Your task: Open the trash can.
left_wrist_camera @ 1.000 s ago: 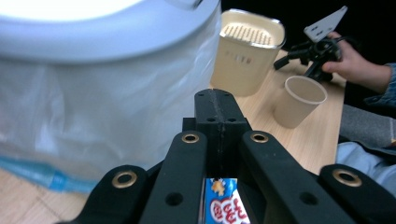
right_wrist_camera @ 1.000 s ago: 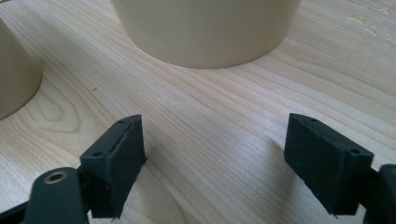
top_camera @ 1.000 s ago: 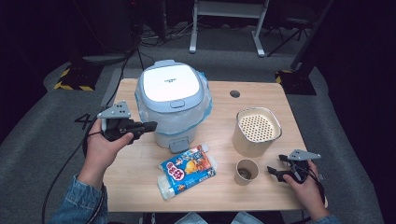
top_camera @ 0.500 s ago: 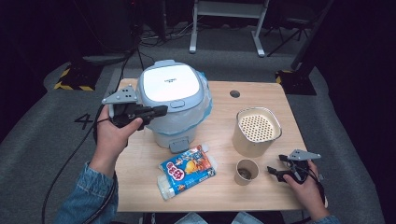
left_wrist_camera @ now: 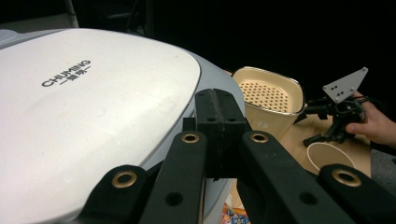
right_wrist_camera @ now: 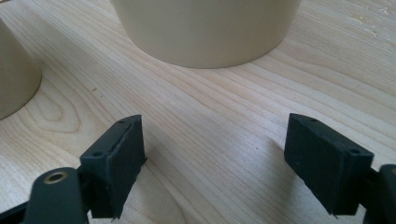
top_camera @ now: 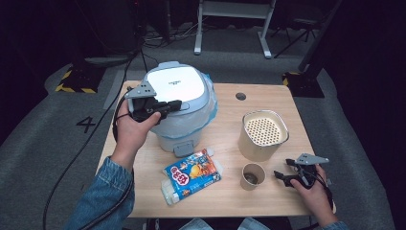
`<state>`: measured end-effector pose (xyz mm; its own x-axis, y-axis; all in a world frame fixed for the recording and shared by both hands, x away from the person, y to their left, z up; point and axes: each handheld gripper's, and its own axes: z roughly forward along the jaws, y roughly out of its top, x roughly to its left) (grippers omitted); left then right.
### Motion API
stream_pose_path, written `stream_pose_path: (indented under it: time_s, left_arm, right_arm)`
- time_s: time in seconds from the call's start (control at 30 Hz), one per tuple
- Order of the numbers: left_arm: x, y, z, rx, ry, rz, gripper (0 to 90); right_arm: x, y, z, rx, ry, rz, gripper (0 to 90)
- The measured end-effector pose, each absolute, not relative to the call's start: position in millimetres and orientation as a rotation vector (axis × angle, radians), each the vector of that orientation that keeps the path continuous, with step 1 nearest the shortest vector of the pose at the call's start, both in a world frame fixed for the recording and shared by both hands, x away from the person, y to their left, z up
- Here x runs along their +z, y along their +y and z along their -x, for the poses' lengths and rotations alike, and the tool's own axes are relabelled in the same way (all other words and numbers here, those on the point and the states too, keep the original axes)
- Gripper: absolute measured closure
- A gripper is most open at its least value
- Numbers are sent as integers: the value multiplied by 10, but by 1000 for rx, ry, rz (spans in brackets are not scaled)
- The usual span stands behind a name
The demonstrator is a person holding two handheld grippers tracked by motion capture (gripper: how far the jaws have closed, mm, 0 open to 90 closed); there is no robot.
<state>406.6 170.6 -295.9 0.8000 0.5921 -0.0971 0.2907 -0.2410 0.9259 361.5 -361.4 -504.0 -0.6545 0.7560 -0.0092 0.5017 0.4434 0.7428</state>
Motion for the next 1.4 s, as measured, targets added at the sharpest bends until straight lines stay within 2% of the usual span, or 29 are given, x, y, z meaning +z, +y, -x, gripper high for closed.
stream_pose_path:
  time_s: [0.67,0.87,0.9,0.97,1.1,1.4]
  left_arm:
    - [-2835,1578,-4025,443,675,-1990,900]
    - [-2842,1630,-4043,401,685,-1957,900]
    - [-2848,1641,-4040,391,686,-1944,878]
    - [-2858,1659,-4032,363,680,-1928,729]
    - [-2873,1710,-3971,312,635,-1881,549]
    - [-2888,1789,-3701,343,593,-1918,384]
  right_arm:
    - [-5040,-3613,-3615,1044,2360,-1072,205]
    - [-5040,-3613,-3615,1044,2360,-1072,205]
    - [-5040,-3614,-3615,1044,2360,-1073,205]
    - [-5040,-3613,-3615,1044,2360,-1072,204]
    - [-5040,-3614,-3616,1044,2360,-1073,204]
    - [-5040,-3614,-3616,1044,2360,-1072,204]
